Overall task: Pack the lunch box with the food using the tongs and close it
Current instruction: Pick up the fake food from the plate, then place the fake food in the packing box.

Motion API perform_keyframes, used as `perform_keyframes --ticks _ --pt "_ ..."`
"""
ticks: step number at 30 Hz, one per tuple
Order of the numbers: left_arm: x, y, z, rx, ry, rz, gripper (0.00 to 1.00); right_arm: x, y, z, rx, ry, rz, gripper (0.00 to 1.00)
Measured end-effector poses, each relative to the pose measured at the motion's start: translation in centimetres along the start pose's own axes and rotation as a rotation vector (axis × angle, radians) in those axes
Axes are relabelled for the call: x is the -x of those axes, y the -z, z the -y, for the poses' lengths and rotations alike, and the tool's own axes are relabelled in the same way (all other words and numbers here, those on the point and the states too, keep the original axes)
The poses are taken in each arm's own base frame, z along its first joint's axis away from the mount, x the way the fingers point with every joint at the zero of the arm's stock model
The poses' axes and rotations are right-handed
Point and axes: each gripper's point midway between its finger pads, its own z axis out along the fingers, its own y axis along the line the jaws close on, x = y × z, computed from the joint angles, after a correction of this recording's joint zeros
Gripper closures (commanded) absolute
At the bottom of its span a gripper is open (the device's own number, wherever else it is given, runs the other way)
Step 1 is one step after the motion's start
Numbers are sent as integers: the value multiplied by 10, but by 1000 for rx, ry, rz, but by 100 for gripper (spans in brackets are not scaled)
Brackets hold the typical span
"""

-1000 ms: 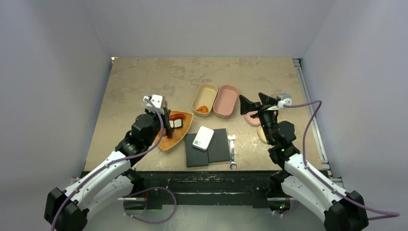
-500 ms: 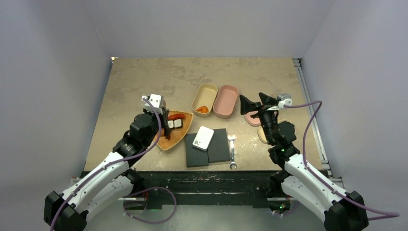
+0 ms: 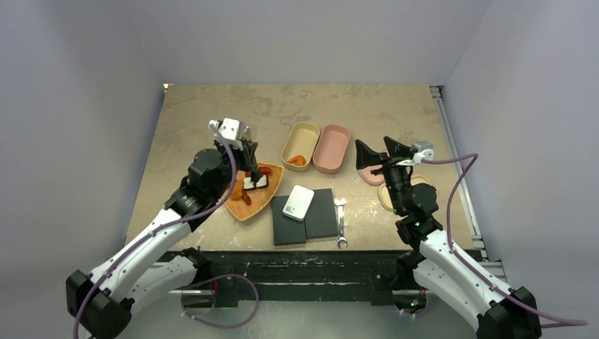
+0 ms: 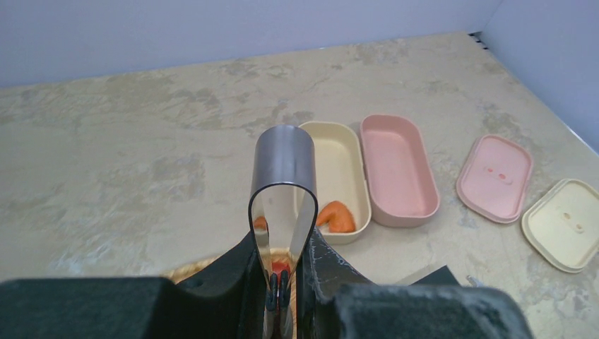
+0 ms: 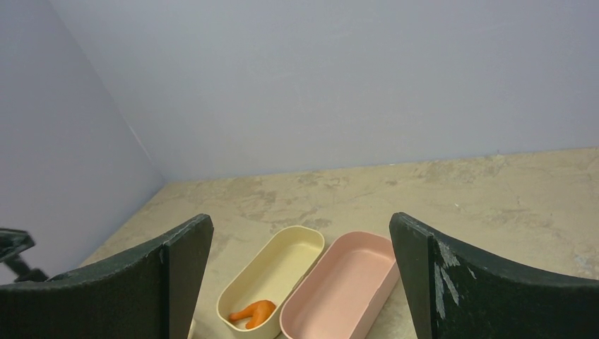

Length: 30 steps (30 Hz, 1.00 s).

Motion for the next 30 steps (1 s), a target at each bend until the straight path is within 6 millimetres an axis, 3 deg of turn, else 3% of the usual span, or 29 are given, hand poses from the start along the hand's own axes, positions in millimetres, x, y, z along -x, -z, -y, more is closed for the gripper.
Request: perform_keyframes --ticks 9,15,22,30 --pt "0 -74 52 -173 -15 2 100 1 3 0 3 2 8 1" --pt "10 -116 76 -236 -34 59 100 4 3 0 8 0 18 1" --pt "9 -148 88 -257 -43 94 100 -2 5 1 7 3 7 1" --pt "-23 -169 82 -220 -59 49 100 -1 5 1 8 2 9 1"
